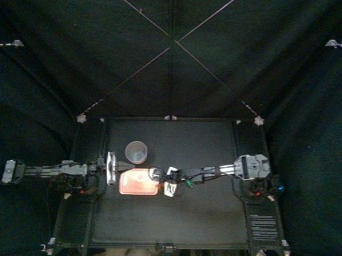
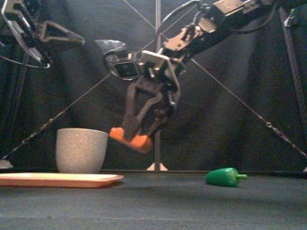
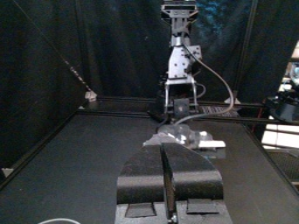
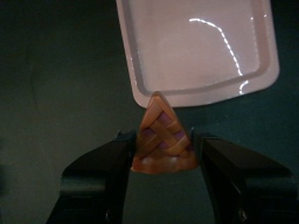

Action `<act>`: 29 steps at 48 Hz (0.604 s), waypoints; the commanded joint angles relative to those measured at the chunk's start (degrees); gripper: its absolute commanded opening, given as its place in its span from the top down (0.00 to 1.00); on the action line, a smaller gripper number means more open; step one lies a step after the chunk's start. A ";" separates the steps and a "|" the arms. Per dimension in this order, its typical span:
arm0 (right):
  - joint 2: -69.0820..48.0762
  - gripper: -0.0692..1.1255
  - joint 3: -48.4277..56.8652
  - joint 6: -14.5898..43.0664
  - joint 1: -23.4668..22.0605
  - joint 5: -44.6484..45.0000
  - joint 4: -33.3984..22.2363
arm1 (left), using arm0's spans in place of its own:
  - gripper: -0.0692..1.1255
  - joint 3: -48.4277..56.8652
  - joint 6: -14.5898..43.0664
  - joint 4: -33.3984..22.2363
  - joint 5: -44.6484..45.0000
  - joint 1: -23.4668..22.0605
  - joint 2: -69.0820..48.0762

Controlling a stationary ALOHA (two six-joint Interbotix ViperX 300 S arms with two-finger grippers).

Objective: Pick the pie then place it on the pink plate
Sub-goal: Place pie on the pink plate

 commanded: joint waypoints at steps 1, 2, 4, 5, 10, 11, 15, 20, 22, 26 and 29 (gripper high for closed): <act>1.58 0.42 -5.98 -0.09 -0.18 -0.62 -1.14 | 0.93 -0.62 0.09 0.18 -0.44 0.26 0.18; 2.11 0.42 -6.77 0.00 -0.18 -0.70 -1.49 | 0.93 -0.62 0.18 0.09 -0.44 0.26 0.18; 3.25 0.42 -8.44 0.00 -0.35 -0.70 -2.29 | 0.93 -0.62 0.09 0.18 -0.44 0.26 0.09; 3.78 0.42 -9.23 0.00 -0.35 -0.79 -2.55 | 0.93 -0.53 0.09 0.18 -0.44 0.35 0.09; 7.03 0.42 -13.71 0.00 -0.35 -0.70 -3.25 | 0.93 -0.26 0.09 0.09 -0.44 0.26 0.09; 7.65 0.42 -14.41 0.00 -0.44 -0.53 -3.25 | 0.93 -0.18 0.09 0.09 -0.44 0.26 0.09; 9.84 0.42 -17.40 -0.09 -0.97 -0.26 -3.78 | 0.93 0.26 0.09 0.00 -0.53 0.35 0.09; 12.22 0.39 -20.65 -0.09 -2.11 -0.09 -5.36 | 0.93 0.70 0.09 0.00 -0.44 0.44 0.09; 13.01 0.37 -21.80 0.00 -2.55 0.18 -5.98 | 0.93 0.79 0.09 0.00 -0.44 0.35 0.09; 14.41 0.32 -23.55 0.00 -3.25 1.05 -7.12 | 0.93 0.88 0.09 0.00 -0.44 0.35 0.09; 15.21 0.26 -24.70 0.00 -3.60 2.20 -7.38 | 0.93 0.88 0.09 0.00 -0.53 0.44 0.09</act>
